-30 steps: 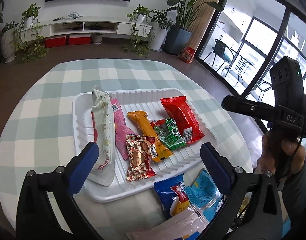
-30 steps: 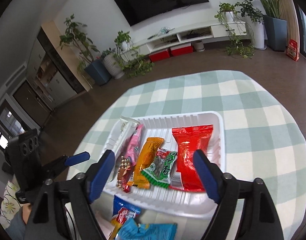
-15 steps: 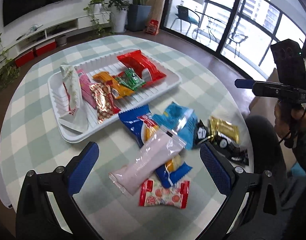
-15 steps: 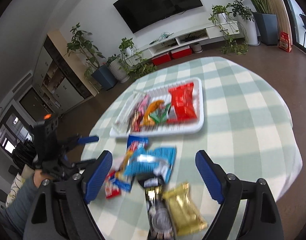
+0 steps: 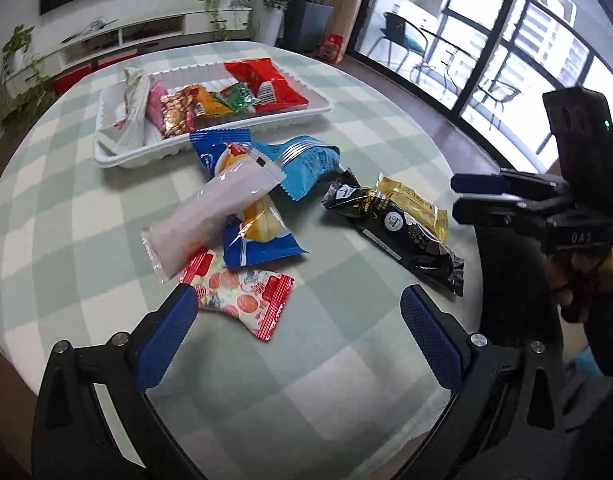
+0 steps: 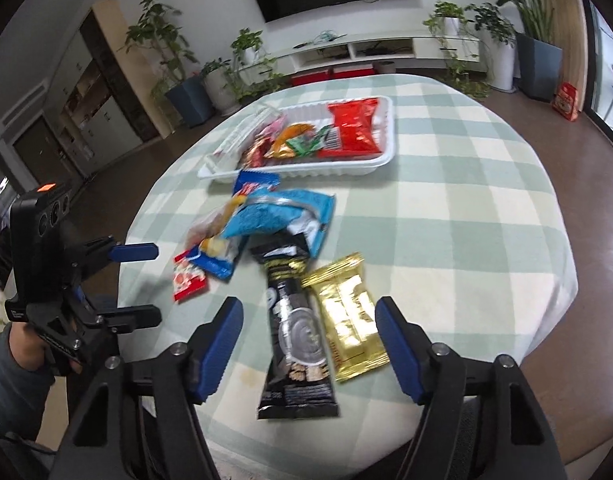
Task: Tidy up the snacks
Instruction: 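Lift both tools away from the tray toward the black and gold bars, then grasp the black bar with the left tool while the right tool grasps the gold bar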
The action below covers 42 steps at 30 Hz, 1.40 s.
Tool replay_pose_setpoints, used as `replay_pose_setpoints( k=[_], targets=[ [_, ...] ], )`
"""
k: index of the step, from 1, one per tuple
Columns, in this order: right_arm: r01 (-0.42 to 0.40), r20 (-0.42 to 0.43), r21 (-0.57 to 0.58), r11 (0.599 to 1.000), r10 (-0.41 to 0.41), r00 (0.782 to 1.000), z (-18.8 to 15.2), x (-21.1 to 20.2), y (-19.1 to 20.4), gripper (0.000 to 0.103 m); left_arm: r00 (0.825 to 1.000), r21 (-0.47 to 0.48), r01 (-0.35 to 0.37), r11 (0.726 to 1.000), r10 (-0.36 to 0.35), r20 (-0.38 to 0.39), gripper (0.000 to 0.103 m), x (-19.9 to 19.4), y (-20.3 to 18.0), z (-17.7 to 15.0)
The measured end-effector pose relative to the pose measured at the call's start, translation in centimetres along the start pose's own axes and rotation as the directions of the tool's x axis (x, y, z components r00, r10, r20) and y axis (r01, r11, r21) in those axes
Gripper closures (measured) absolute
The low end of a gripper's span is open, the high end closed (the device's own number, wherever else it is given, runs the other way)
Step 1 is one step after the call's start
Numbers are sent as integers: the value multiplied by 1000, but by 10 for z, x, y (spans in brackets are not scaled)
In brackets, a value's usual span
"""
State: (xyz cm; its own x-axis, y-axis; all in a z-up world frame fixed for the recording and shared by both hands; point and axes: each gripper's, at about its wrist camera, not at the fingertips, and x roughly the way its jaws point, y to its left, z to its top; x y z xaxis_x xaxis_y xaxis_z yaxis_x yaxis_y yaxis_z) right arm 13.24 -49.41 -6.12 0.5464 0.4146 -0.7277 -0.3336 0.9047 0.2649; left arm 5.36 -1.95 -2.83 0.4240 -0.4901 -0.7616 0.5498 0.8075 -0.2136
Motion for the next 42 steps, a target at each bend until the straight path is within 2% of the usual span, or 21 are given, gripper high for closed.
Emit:
replay_pose_setpoints(
  k=[2, 4, 6, 12, 14, 20, 23, 25, 27, 29, 32, 36, 38, 39, 40, 41, 42],
  targets=[
    [-3, -18, -32, 999, 3, 1000, -3, 7, 11, 37, 999, -100, 8, 995, -4, 34, 0, -3, 7, -8],
    [-4, -40, -69, 998, 1, 999, -6, 16, 21, 41, 999, -141, -7, 990, 12, 36, 0, -5, 11, -11],
    [4, -62, -104, 995, -11, 998, -9, 27, 29, 43, 999, -138, -48, 989, 51, 18, 1, -3, 9, -11],
    [55, -112, -126, 990, -69, 991, -18, 48, 29, 47, 995, -173, -102, 980, 103, -4, 0, 5, 11, -6],
    [51, -145, -116, 992, -68, 987, -21, 53, 26, 50, 994, -181, -105, 978, 104, -16, 1, 9, 11, -5],
    [36, -140, -102, 994, -50, 989, -24, 51, 24, 52, 999, -170, -45, 984, 46, 2, 0, 12, -5, 1],
    [-2, -154, -53, 999, -6, 988, -20, 40, 18, 50, 1000, -165, -6, 986, 8, 12, 1, 14, -18, 7],
    [-60, -132, -5, 998, 58, 990, -14, 22, 10, 36, 1000, -154, 16, 988, -15, 6, 0, 19, -30, 12],
    [-91, -88, 15, 996, 92, 992, -9, 4, 1, 29, 999, -140, 31, 990, -33, -6, 0, 28, -43, 17],
    [-57, -45, 0, 998, 57, 997, -3, -13, -8, 29, 999, -122, 35, 992, -38, -24, 1, 39, -58, 23],
    [49, -46, 14, 999, -48, 998, 2, -17, -27, 29, 998, -128, 49, 991, -54, -40, 0, 59, -76, 34],
    [50, -62, 51, 997, -47, 997, 1, -13, -37, 32, 996, -146, 10, 989, -23, -89, 1, 92, -83, 43],
    [60, -72, 37, 998, -57, 996, 0, -8, -38, 33, 997, -148, 1, 989, -12, -73, 3, 98, -83, 45],
    [72, -72, 26, 997, -70, 995, 1, -6, -38, 34, 997, -131, -7, 991, -3, -77, 8, 99, -84, 47],
    [80, -65, 19, 997, -78, 995, 0, -8, -40, 34, 997, -121, -8, 993, -1, -79, 25, 99, -84, 47],
    [86, -65, 13, 996, -85, 994, -1, -8, -40, 34, 997, -117, -6, 993, -3, -82, 46, 97, -83, 46],
    [88, -67, 12, 996, -87, 994, -2, -8, -43, 34, 996, -116, -7, 993, -4, -89, 52, 96, -80, 45]
  ],
)
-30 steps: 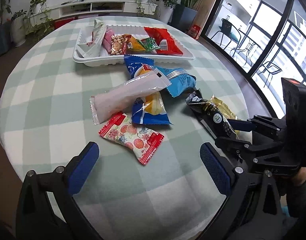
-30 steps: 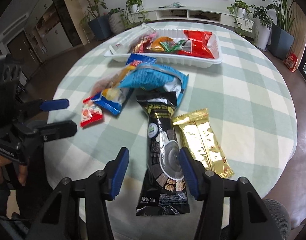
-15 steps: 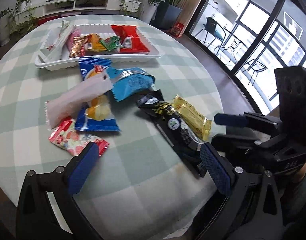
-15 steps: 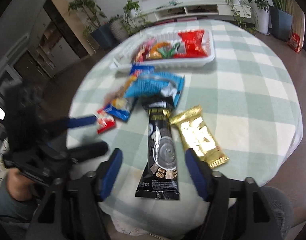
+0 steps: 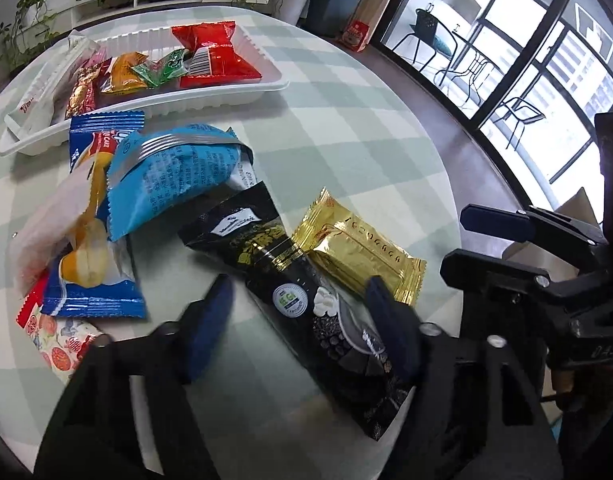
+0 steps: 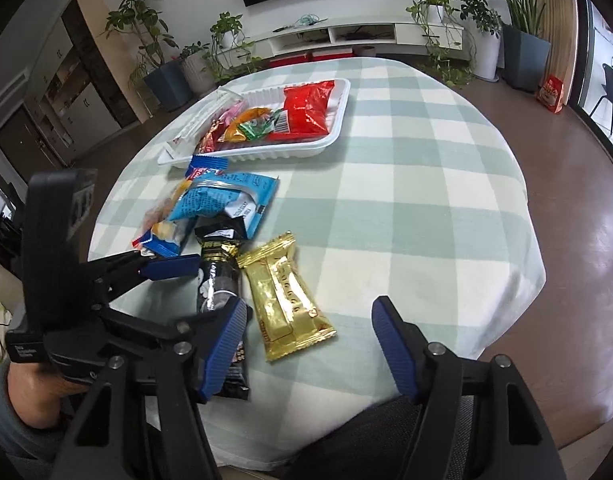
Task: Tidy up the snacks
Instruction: 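Grasp the black bar with the left tool while the right tool grasps the gold bar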
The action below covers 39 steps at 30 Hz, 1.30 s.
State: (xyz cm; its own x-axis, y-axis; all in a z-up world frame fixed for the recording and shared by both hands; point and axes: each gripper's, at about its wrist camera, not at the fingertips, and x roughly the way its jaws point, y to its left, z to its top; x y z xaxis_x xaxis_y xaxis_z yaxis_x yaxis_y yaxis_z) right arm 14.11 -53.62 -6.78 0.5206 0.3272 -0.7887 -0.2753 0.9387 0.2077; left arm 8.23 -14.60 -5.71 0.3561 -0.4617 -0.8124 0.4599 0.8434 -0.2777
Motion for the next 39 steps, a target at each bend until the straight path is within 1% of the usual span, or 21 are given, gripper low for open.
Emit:
replay_pose_setpoints(
  k=[2, 4, 6, 9, 12, 15, 16, 17, 19, 25, 28, 31, 35, 38, 39],
  targets=[
    [-6, -8, 6, 1000, 6, 1000, -1, 1, -5, 34, 1000, -1, 11, 1000, -11, -10, 62, -3, 7, -3],
    [-3, -12, 10, 1000, 3, 1000, -1, 3, -7, 34, 1000, 9, 1, 1000, -1, -20, 66, -4, 10, -5],
    [2, -17, 9, 1000, -1, 1000, -1, 6, -5, 34, 999, 56, -28, 998, 30, -38, 66, -4, 5, -5],
    [19, -26, -19, 1000, -19, 999, -1, 11, 3, 34, 992, 156, -94, 983, 106, -73, 65, 1, -7, -4],
    [59, -50, -53, 997, -62, 997, -3, 19, 12, 34, 988, 193, -128, 973, 142, -62, 65, 4, -11, -6],
    [62, -60, -75, 995, -66, 996, -5, 24, 17, 34, 991, 206, -104, 973, 118, -57, 68, 2, -8, -10],
    [62, -69, -83, 995, -67, 995, -6, 26, 19, 34, 991, 212, -101, 972, 116, -63, 74, 0, -6, -11],
    [63, -75, -91, 994, -70, 995, -6, 28, 20, 34, 992, 216, -90, 972, 107, -70, 76, -2, -5, -12],
    [58, -92, -111, 992, -68, 993, -5, 32, 24, 34, 993, 217, -68, 974, 87, -78, 78, -6, -2, -14],
    [73, -147, -197, 978, -104, 984, -5, 48, 35, 34, 996, 204, -36, 978, 51, -70, 80, -25, 6, -34],
    [83, -171, -239, 968, -126, 977, -3, 54, 38, 34, 998, 175, -16, 984, 27, -60, 80, -37, 14, -44],
    [62, -204, -256, 965, -117, 972, 0, 60, 35, 34, 999, 141, 16, 990, -9, -45, 80, -47, 22, -51],
    [33, -222, -291, 956, -101, 970, 5, 64, 36, 34, 999, 124, 36, 992, -34, -24, 80, -57, 26, -57],
    [14, -234, -318, 948, -93, 968, 6, 64, 38, 40, 999, 116, 50, 992, -48, -18, 80, -59, 28, -59],
    [5, -239, -323, 946, -87, 967, 6, 64, 39, 47, 998, 114, 56, 992, -54, -15, 80, -59, 29, -59]
  ],
)
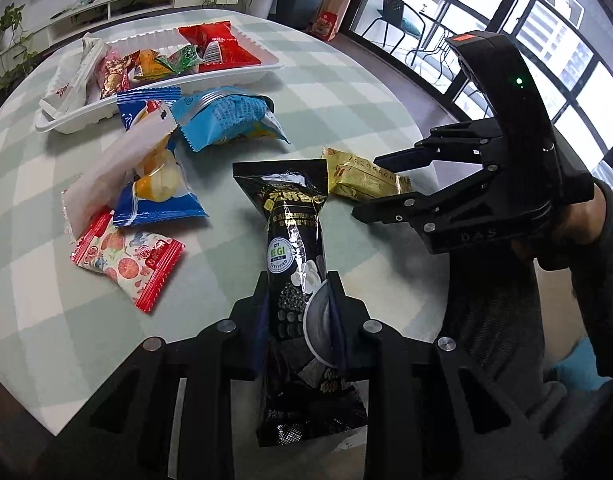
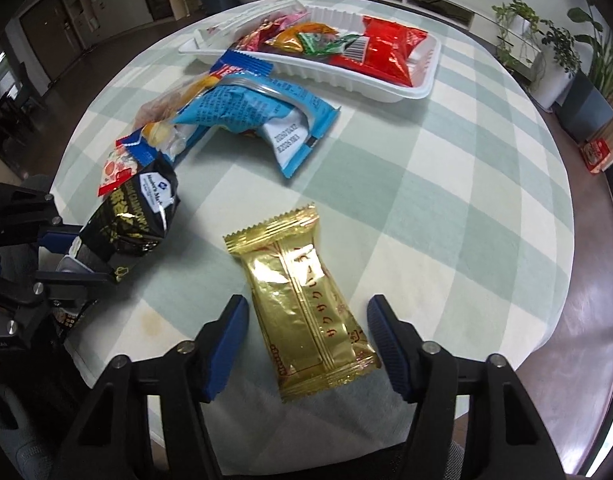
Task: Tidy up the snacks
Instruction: 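Grasp the black bar with the left tool while the right tool grasps the gold bar, then carry the black bar and gold bar over the white tray with both tools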
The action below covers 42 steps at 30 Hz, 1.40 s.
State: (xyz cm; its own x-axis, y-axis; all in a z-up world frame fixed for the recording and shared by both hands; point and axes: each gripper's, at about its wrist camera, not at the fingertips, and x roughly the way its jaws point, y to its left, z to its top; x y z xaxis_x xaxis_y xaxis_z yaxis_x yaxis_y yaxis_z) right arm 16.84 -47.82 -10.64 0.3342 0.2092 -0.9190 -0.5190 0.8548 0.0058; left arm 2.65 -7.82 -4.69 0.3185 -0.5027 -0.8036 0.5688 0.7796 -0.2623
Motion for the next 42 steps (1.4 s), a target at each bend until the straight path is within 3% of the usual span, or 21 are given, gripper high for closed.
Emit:
replay_pose_setpoints(
  k=[3, 4, 10, 18, 26, 34, 42],
  targets=[
    [-15, -8, -2, 1000, 15, 1000, 1, -3, 0, 68, 1000, -1, 14, 1000, -14, 8, 80, -1, 0, -1],
    [-19, -9, 1, 1000, 19, 1000, 0, -4, 0, 69, 1000, -1, 19, 1000, -19, 9, 80, -1, -1, -1],
    [-41, 17, 40, 998, 41, 999, -4, -8, 2, 70, 999, -16, 38, 999, -38, 33, 80, -5, 3, -2],
    [-132, 137, 147, 980, 112, 984, -7, -35, -5, 70, 991, -60, 78, 995, -71, 110, 80, -35, 19, 7],
    [-158, 208, 244, 957, 108, 972, 1, -50, -36, 70, 979, -118, 79, 990, -54, 196, 80, -77, 62, 24],
    [-138, 290, 322, 936, 41, 956, 36, -72, -70, 70, 967, -131, 13, 991, 21, 253, 80, -107, 117, 72],
    [-151, 391, 296, 943, 25, 920, 107, -94, -72, 70, 960, -97, -43, 994, 68, 271, 80, -112, 152, 145]
  ],
)
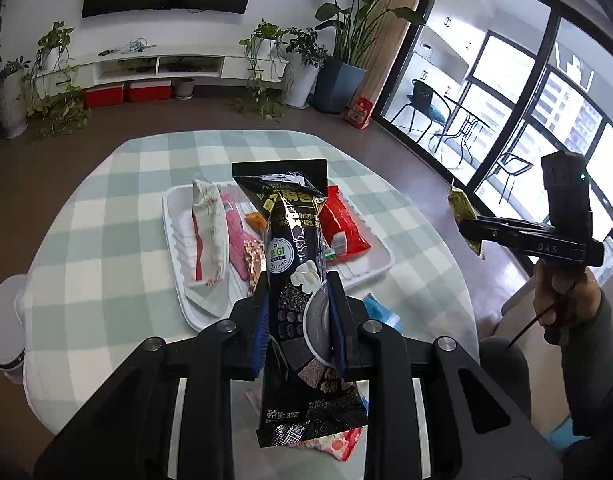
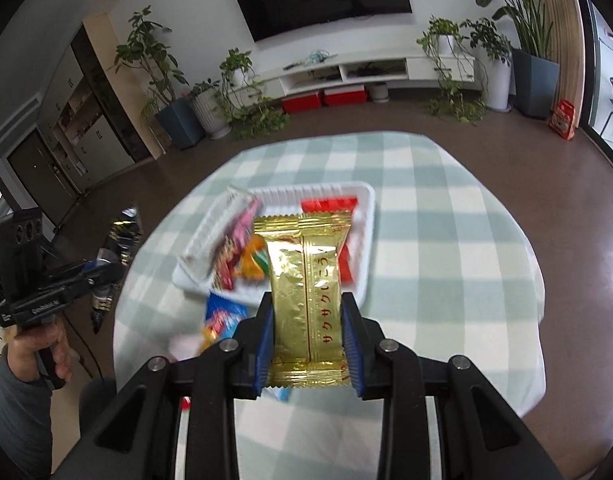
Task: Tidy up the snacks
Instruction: 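Carry the black bar and gold bar over the white tray with both tools, then lower the black and gold bars into the tray with both tools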
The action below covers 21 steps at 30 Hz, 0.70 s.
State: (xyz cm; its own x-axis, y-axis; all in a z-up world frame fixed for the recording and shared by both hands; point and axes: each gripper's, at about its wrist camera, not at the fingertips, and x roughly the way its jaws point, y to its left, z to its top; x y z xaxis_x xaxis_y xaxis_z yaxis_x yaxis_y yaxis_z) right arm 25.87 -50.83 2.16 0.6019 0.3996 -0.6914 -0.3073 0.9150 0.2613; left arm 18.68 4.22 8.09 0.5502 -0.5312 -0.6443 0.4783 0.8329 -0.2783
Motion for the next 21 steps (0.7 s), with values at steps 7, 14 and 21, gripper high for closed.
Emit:
replay_pose_setpoints(
  k=[7, 14, 21],
  targets=[
    [-41, 10, -35, 999, 41, 999, 45, 36, 30, 70, 999, 44, -25, 999, 26, -39, 80, 49, 3, 40],
    [-46, -62, -38, 998, 44, 997, 62, 98, 44, 70, 995, 17, -40, 999, 41, -90, 80, 103, 27, 51],
    [-24, -129, -26, 999, 20, 991, 59, 143, 42, 69, 993, -1, -49, 999, 48, -111, 80, 140, 45, 49]
  ],
)
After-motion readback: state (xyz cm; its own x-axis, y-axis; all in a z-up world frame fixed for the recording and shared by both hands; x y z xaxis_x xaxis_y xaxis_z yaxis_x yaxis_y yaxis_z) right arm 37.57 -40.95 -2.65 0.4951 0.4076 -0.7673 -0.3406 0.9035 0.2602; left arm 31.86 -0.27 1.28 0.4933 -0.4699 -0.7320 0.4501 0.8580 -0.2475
